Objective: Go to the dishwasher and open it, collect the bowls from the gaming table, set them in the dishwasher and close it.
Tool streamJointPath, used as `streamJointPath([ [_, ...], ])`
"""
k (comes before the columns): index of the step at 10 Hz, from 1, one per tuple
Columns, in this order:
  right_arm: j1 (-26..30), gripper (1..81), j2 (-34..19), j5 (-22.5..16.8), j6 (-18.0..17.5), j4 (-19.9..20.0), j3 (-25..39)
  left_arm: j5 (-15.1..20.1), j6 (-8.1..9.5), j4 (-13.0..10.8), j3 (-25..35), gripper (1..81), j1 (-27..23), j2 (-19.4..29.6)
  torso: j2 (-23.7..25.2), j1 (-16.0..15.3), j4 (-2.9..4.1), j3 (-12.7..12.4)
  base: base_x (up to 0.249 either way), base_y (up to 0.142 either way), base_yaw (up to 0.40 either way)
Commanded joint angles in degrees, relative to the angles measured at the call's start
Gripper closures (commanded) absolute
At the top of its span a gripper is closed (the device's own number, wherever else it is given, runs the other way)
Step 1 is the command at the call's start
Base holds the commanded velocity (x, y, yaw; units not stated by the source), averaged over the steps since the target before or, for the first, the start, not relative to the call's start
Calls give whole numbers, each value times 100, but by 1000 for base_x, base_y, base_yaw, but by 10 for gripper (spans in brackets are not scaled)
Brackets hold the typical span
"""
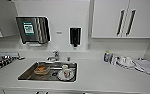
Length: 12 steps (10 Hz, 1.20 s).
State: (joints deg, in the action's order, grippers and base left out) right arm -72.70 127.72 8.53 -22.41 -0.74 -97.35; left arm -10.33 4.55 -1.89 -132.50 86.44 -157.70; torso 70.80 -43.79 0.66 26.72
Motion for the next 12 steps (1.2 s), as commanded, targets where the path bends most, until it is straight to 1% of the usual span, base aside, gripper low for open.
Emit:
streamJointPath([
  [1, 612, 10, -481, -18, -193, 74, 358, 250, 2, -31, 57, 10, -272, 80, -4, 4, 0, -2, 0, 0, 0],
  [2, 760, 10, -595, -79, -483, 57, 481, 250, 2, -31, 57, 10, -272, 63, 33, -22, 0, 18, 0, 0, 0],
  [3, 918, 10, -700, -106, -588, 66, 603, 250, -6, -31, 57, 10, -264, 54, 50, -35, 0, 26, 0, 0, 0],
  [4, 1086, 10, -849, -167, -808, 48, 770, 250, -6, -31, 14, 10, -272, 28, 40, -29, 0, 26, 0, 0, 0],
  [6, 1438, 10, -1088, -361, -1019, 57, 1044, 250, -6, -31, -258, 10, -272, -112, 44, -29, 0, 29, 0, 0, 0],
  [8, 1701, 10, -1150, -537, -1301, 66, 1088, 250, -6, -22, -488, 10, -264, -280, 44, -29, 0, 29, 0, 0, 0],
  [9, 1824, 10, -1158, -555, -1503, 57, 1097, 250, 2, -22, -549, 10, -264, -324, 44, -29, 0, 30, 0, 0, 0],
  [10, 1973, 10, -1185, -607, -1802, 57, 1106, 250, 2, -22, -549, 10, -264, -324, 44, -29, 0, 30, 0, 0, 0],
  [11, 2105, 10, -1202, -765, -2031, 57, 1106, 250, 2, -22, -514, 10, -264, -315, 44, -29, 0, 30, 0, 0, 0],
  [12, 2237, 10, -1229, -958, -2337, 66, 1106, 250, 2, -22, -479, 10, -255, -324, 44, -29, 0, 30, 0, 0, 0],
])
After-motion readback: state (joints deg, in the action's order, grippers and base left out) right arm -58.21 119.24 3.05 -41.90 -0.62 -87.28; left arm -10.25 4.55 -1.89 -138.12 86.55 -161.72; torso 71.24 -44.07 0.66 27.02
